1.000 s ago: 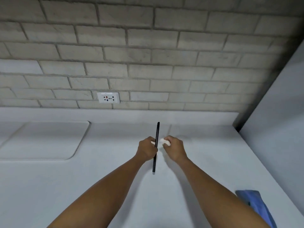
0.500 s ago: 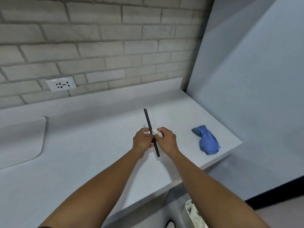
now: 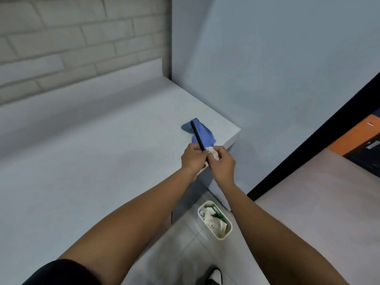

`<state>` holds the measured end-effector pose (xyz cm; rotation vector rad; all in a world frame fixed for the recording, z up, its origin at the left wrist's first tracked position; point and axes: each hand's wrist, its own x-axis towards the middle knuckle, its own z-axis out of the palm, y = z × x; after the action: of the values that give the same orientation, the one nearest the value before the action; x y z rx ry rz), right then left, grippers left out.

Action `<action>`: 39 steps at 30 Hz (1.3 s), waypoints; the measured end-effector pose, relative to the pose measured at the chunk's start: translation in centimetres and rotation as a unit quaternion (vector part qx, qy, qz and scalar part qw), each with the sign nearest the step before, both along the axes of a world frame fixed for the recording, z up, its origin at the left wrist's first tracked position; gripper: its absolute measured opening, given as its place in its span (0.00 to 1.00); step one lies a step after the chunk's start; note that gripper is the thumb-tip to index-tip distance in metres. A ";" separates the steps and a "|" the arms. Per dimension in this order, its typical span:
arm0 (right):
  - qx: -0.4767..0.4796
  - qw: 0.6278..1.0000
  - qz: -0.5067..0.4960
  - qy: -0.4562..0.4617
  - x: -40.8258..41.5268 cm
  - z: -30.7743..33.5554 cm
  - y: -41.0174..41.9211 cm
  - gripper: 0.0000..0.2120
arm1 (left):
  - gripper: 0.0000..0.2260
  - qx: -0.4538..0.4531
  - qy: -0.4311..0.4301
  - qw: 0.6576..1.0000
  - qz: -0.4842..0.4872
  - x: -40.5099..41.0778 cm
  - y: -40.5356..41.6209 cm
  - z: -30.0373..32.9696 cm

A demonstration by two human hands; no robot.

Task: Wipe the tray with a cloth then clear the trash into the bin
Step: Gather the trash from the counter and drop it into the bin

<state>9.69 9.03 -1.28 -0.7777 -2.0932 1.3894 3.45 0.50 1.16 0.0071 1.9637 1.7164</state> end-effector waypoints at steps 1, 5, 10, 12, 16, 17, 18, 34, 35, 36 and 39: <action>-0.002 1.000 -0.011 -0.004 1.2 -0.8 1.1 0.06 | 0.08 -0.017 0.001 1.000 -0.016 0.8 1.4 -0.8; -0.021 0.998 -0.032 -0.050 5.6 -5.0 5.1 0.07 | 0.09 -0.104 0.038 0.990 -0.089 3.9 5.9 -4.7; -0.014 0.982 -0.017 -0.185 8.9 -11.2 9.3 0.05 | 0.07 -0.208 0.073 0.964 -0.148 7.6 9.3 -11.2; -0.023 0.978 -0.014 -0.208 9.4 -14.2 10.6 0.05 | 0.09 -0.221 0.041 0.964 -0.145 8.5 10.4 -14.6; -0.034 0.969 -0.015 -0.245 9.9 -21.3 12.1 0.07 | 0.09 -0.262 -0.006 0.957 -0.121 9.4 12.4 -23.1; -0.029 0.965 -0.014 -0.260 10.1 -23.5 12.4 0.07 | 0.09 -0.278 -0.006 0.952 -0.125 9.6 12.7 -25.5; -0.021 0.964 -0.014 -0.265 10.1 -25.8 12.7 0.07 | 0.09 -0.291 -0.007 0.948 -0.132 9.7 13.1 -28.0; -0.073 0.898 -0.009 -0.433 11.0 -61.9 14.4 0.13 | 0.08 -0.314 -0.156 0.930 -0.111 8.7 14.7 -63.5; -0.069 0.894 0.014 -0.443 11.1 -63.2 14.4 0.15 | 0.08 -0.315 -0.165 0.928 -0.111 8.8 15.0 -64.5; -0.060 0.889 0.036 -0.452 11.0 -64.3 14.4 0.16 | 0.07 -0.314 -0.168 0.928 -0.115 8.6 15.3 -65.3; -0.006 0.874 0.108 -0.473 10.6 -66.6 14.9 0.19 | 0.04 -0.340 -0.161 0.916 -0.140 8.2 16.4 -67.2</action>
<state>20.29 23.94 -67.89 -1.4838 -2.9691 1.2424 11.65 16.93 -66.06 -0.2161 2.0749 0.7380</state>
